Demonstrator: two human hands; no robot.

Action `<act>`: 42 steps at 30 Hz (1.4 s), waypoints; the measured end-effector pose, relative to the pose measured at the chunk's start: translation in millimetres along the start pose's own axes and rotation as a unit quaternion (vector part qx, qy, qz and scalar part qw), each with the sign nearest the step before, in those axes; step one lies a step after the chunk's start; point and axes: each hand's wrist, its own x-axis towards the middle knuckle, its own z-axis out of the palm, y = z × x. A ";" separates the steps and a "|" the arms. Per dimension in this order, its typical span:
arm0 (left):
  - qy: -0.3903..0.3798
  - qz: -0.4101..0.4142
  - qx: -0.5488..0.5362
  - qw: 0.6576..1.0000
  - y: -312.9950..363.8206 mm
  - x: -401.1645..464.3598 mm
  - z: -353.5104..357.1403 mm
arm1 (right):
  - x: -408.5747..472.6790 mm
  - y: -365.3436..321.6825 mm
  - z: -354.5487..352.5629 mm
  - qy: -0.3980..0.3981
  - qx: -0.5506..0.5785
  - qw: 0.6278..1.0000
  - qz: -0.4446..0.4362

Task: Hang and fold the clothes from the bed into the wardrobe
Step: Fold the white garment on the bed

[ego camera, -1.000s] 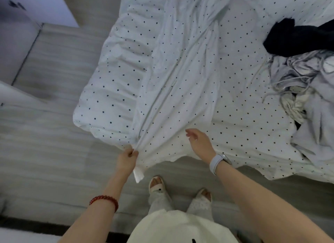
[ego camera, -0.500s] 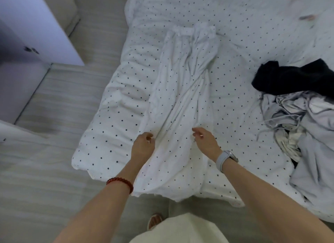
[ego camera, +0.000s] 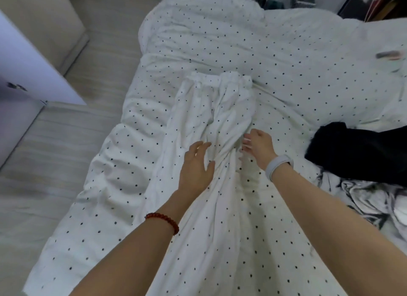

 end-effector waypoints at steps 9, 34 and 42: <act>-0.166 -0.084 -0.217 0.958 18.8 74.6 11.2 | 48.1 -52.7 26.3 0.022 0.100 0.995 -0.005; -0.132 -0.060 0.053 0.988 -14.9 257.4 -43.2 | 154.0 -115.4 93.2 -0.080 0.152 0.980 0.101; -0.008 -0.212 -0.348 0.913 -13.7 299.8 -53.8 | 169.3 -166.1 100.3 -0.070 0.104 0.983 -0.137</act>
